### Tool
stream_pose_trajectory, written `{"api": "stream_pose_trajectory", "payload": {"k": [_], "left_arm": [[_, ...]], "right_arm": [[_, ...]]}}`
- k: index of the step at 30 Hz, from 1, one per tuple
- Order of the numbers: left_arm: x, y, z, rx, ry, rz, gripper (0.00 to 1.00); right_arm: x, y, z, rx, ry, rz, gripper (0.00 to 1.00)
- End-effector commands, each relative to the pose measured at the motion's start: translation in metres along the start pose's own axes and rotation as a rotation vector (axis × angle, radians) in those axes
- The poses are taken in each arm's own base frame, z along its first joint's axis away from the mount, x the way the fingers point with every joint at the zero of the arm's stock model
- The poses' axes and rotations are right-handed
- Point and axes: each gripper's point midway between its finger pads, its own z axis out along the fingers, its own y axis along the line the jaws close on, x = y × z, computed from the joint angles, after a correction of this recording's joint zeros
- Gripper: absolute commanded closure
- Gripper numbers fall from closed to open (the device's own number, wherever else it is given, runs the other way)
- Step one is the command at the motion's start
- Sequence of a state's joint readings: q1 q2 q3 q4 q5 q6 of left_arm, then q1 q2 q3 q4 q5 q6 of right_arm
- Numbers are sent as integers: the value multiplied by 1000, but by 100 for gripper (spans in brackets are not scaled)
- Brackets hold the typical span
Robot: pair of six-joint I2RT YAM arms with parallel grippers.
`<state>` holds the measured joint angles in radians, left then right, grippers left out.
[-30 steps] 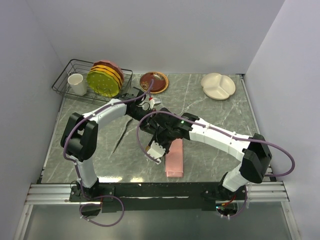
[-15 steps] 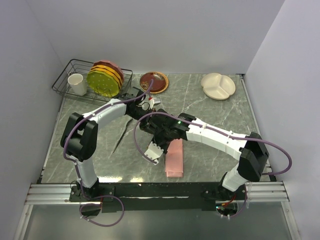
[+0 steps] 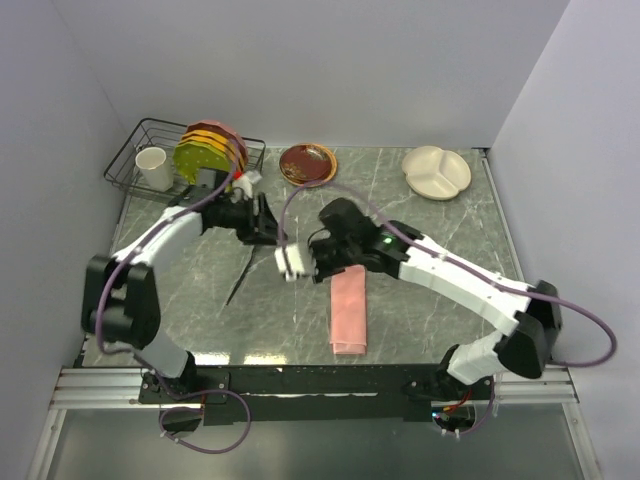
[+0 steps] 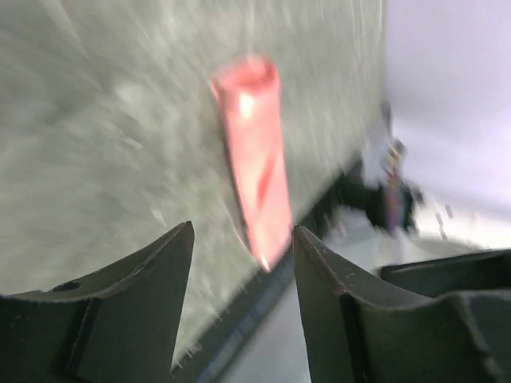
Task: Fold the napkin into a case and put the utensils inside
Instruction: Pass from the left arm to the right, then pass from the right arm to the left
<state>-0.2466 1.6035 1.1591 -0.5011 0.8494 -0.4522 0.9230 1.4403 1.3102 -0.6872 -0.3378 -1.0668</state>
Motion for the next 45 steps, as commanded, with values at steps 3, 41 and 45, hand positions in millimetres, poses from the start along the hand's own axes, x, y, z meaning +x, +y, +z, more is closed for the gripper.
{"api": "stream_pose_trajectory", "payload": {"k": [3,41,45], "left_arm": [[-69,-14,-63,-85,-448,237,43],[-62,-203,4,458,-482,710,56],[-62,-195,17,416,-443,687,62]], "right_arm": [[13,-69,-67,555,-94,820,100],[58,-53,-82,758,-127,1463,100],[55,-53,-83,746,-140,1459,100]]}}
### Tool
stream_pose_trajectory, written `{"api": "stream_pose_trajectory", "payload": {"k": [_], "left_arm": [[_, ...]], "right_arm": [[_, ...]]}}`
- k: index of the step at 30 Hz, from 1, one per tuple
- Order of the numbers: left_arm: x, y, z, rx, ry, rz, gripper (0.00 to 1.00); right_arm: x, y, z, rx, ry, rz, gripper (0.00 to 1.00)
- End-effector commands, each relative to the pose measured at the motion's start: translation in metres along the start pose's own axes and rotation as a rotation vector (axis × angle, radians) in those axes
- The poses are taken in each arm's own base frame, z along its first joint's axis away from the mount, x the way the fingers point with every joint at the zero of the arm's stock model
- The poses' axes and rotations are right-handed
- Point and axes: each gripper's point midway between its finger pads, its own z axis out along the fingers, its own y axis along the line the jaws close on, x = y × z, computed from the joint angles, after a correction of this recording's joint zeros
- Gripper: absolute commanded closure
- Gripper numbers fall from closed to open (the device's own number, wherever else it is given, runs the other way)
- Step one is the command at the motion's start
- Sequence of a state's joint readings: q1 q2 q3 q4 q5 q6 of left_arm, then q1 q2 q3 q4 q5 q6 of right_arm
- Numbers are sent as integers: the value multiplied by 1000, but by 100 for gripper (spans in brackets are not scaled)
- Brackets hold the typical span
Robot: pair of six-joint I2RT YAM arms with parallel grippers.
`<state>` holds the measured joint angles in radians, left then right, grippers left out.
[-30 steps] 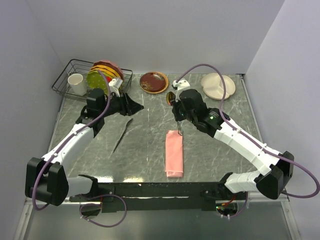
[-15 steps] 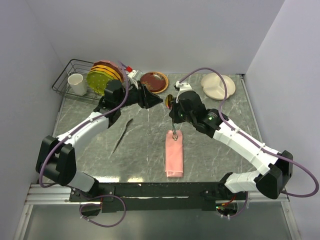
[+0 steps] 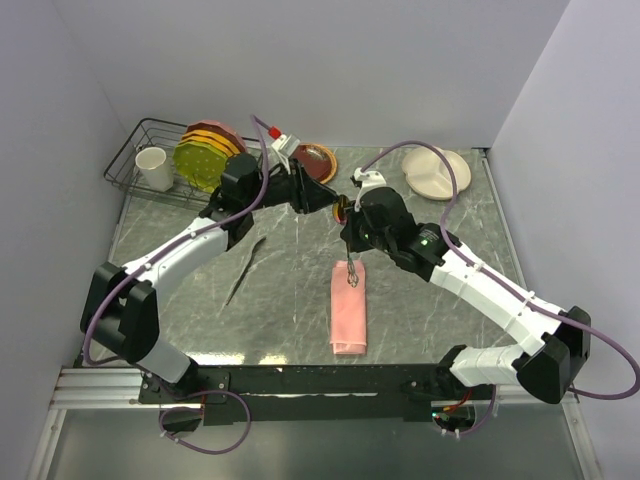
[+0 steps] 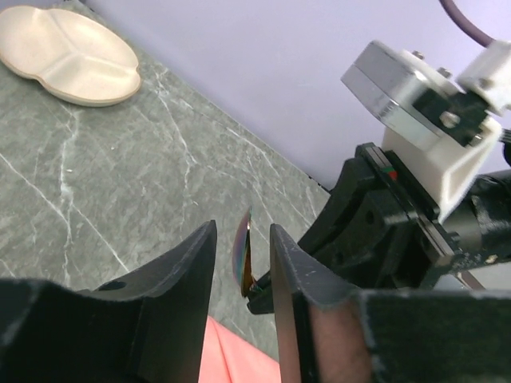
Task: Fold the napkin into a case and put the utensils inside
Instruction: Pass from the right arm to the left
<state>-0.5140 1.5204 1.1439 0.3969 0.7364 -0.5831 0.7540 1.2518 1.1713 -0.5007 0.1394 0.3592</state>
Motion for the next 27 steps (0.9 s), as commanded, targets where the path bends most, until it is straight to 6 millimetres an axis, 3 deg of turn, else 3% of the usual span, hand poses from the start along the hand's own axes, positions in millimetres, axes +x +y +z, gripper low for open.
{"api": "stream_pose_trajectory", "payload": {"k": [1,3,6,7,9,11,12,14,15,21,27], "left_arm": [[-7,-6,13,21,11,42,65],[-5,-6,15,20,25,48,70],[1,-3,17,14,49,43,83],[3,-3,18,10,56,36,94],[4,-3,18,13,67,27,99],[10,1,18,14,93,-10,99],[12,7,17,13,100,-35,99],[22,11,12,49,129,-72,99],[26,22,8,36,136,-117,99],[66,62,-5,16,207,-216,99],[92,97,0,-62,272,-209,99]], "right_arm": [[-20,6,-12,-32,-75,24,100],[-20,6,-12,-32,-76,26,100],[-21,6,-13,-33,-79,27,100],[-20,6,-12,-32,-76,26,100],[-21,9,-14,-51,-75,25,100],[-22,13,-15,-71,-72,23,81],[-23,14,-17,-89,-64,21,60],[-22,9,-21,-102,-40,4,40],[-22,5,-22,-137,-18,14,32],[12,-30,-20,-291,156,25,24],[44,-57,8,-291,282,101,29]]}}
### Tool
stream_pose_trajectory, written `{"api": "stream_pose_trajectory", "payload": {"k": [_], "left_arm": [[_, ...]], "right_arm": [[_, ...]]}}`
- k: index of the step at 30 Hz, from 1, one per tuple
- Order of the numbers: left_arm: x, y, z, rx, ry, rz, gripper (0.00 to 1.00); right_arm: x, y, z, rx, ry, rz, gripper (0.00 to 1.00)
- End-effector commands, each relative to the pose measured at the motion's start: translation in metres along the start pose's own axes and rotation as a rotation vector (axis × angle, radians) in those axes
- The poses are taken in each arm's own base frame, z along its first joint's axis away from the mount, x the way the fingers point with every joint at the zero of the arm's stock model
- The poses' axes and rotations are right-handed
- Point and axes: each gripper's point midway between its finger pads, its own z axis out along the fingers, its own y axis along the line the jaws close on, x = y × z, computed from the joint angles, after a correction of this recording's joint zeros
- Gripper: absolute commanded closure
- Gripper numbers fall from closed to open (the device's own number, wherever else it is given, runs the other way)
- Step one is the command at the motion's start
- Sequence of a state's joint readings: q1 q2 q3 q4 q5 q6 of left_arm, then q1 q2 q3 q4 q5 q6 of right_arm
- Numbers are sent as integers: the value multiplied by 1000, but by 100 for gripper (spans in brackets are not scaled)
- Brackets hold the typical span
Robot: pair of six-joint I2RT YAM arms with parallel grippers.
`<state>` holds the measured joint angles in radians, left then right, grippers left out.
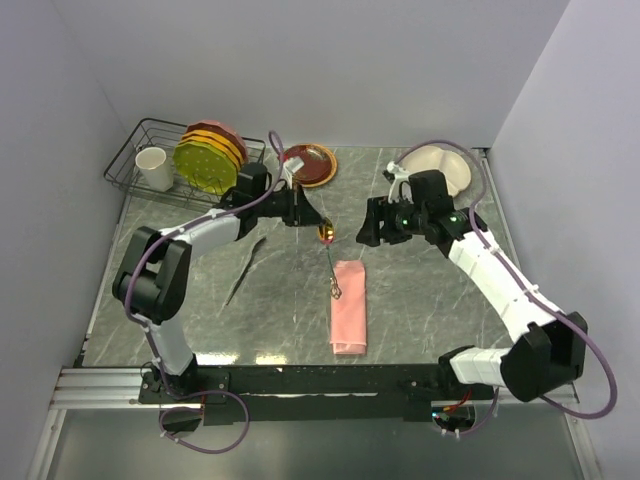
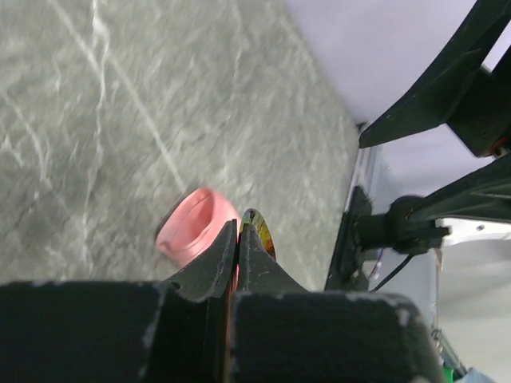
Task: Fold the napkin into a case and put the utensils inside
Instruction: Pass from the right arm to the left
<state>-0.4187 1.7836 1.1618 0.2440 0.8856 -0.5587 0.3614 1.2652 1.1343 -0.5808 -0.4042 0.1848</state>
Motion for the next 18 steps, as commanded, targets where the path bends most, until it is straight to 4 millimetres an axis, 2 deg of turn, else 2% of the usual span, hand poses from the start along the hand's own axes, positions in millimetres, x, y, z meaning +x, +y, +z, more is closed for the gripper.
{"api": "stream_pose_trajectory", "payload": {"k": [1,4,8,12,18], "left_arm": [[-1,2,8,12,24,77,99],[5,13,15,-9,37,97,99],[10,13,23,-26,17,198,99],[16,17,28,-42,-14,278,99],[12,23,32,-75,-77,409,99]], "right_arm": [[28,-6,18,-91,124,47,30],[34,-21,29,-63,147,96,39],[42,-34,39,-53,176,162,45],[48,-39,45,-59,203,195,46],[50,-45,45,-48,210,207,46]]}}
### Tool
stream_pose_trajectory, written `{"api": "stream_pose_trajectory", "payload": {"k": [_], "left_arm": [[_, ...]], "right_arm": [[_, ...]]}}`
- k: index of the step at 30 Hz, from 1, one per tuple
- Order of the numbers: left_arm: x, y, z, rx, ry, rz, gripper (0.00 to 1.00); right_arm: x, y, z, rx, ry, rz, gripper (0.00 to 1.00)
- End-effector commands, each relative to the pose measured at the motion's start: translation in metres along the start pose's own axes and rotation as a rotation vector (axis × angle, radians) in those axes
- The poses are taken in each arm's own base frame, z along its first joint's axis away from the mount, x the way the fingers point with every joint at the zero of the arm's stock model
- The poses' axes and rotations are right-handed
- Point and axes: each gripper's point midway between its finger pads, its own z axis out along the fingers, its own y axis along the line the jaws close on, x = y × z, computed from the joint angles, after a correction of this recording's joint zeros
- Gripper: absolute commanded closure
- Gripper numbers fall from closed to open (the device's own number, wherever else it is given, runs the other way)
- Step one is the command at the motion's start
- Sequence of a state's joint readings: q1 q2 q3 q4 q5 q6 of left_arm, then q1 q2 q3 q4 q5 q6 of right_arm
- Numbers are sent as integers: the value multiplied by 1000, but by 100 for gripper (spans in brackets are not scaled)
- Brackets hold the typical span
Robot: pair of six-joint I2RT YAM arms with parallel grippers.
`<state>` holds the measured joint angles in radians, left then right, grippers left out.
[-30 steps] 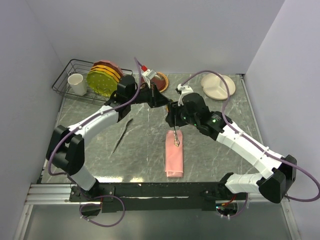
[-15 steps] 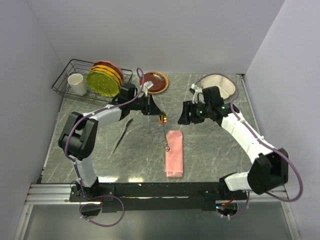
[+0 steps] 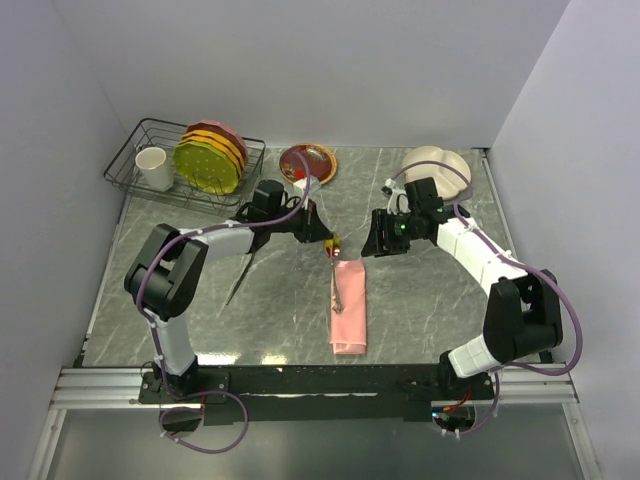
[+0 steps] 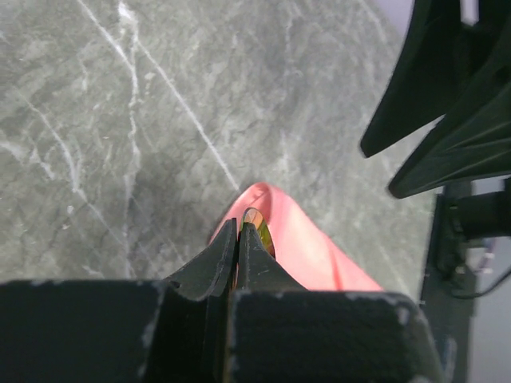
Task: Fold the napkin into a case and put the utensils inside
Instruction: Pass from the right arm to the left, then insert the spoon into the folded napkin.
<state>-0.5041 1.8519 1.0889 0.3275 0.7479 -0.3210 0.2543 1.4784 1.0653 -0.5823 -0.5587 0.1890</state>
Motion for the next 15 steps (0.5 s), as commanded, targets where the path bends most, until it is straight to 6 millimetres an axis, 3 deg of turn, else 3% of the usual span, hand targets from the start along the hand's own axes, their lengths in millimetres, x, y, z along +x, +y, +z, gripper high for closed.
{"api": "stream_pose_trajectory", "payload": {"k": [1,10,15], "left_arm": [[-31,-5,0,-10,-125,204,99],[-25,-3,3,-6,-153,203,99],[-20,-11,5,42,-148,204,99]], "right_arm": [[-5,-1,0,-15,-19,6,47],[-5,-4,1,-10,-14,17,47],[-6,-5,2,-6,-13,15,46]]}}
